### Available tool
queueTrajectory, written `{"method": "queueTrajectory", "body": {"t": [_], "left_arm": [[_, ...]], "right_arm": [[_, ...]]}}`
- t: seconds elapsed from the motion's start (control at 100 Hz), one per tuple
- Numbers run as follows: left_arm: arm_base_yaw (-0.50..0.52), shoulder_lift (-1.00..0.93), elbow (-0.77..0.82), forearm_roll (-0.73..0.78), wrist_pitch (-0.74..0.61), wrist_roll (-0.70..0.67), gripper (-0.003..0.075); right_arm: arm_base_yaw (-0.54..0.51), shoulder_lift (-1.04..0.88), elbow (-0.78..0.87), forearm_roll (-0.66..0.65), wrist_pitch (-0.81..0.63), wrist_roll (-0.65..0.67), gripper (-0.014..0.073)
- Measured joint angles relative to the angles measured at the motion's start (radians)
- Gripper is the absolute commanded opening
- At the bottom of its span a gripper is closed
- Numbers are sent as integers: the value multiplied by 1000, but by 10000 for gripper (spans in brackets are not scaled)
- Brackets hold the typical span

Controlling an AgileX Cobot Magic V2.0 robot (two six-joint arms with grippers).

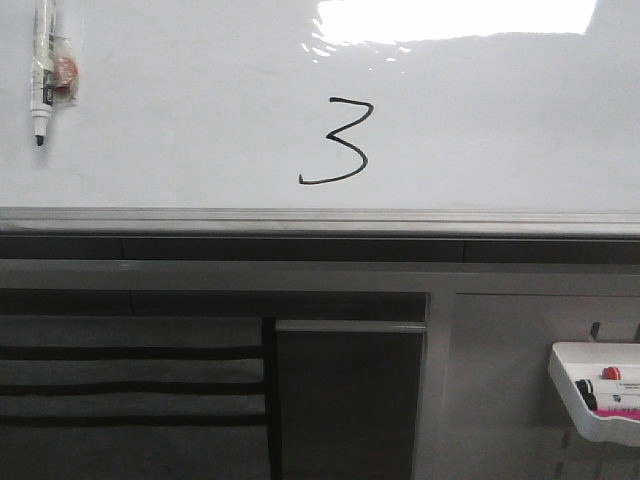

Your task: Write number 3 on whiteboard

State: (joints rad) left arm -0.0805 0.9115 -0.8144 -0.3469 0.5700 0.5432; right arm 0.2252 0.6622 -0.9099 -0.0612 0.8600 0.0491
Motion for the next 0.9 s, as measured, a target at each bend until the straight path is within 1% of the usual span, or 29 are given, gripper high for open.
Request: {"method": "queueTrajectory", "body": {"t": [0.04, 0.07, 0.13, 0.17, 0.18, 0.2, 0.24, 0.25, 0.27, 0.29, 0.35, 0.39, 0.53, 0.76, 0.9], "left_arm": [[0, -40, 16, 38, 0, -52, 332], [0, -80, 29, 61, -6, -86, 316], [0, -142, 71, 73, -36, -116, 274], [0, -189, 101, 72, -60, -127, 230], [-2, -196, 113, 72, -72, -129, 223], [-2, -218, 133, 69, -89, -132, 208], [-9, -256, 166, 62, -119, -136, 160], [-13, -262, 179, 62, -132, -139, 142], [-15, -279, 200, 60, -149, -139, 125], [-23, -295, 214, 60, -162, -141, 88], [-42, -333, 272, 55, -217, -144, 17], [-53, -349, 306, 55, -251, -144, -20], [-65, -370, 384, 49, -303, -144, -20], [-65, -372, 461, 45, -309, -144, -20], [-65, -372, 483, 45, -311, -144, -20]], "right_arm": [[0, -23, 46, 0, -55, 8, 330], [0, -45, 78, 0, -92, 12, 294], [0, -78, 151, 0, -174, 19, 222], [0, -100, 198, -2, -221, 20, 150], [0, -103, 205, -2, -229, 20, 150], [0, -113, 227, -2, -249, 20, 120], [0, -131, 268, -2, -287, 20, 50], [0, -134, 274, -2, -293, 21, 50], [0, -142, 292, -2, -309, 23, 22], [0, -148, 309, -2, -325, 23, -11], [0, -163, 348, -2, -354, 24, -68], [0, -165, 371, -2, -365, 27, -69], [0, -167, 428, -2, -376, 27, -69], [0, -167, 457, -2, -358, 27, -69], [0, -167, 458, -2, -356, 27, -69]]}}
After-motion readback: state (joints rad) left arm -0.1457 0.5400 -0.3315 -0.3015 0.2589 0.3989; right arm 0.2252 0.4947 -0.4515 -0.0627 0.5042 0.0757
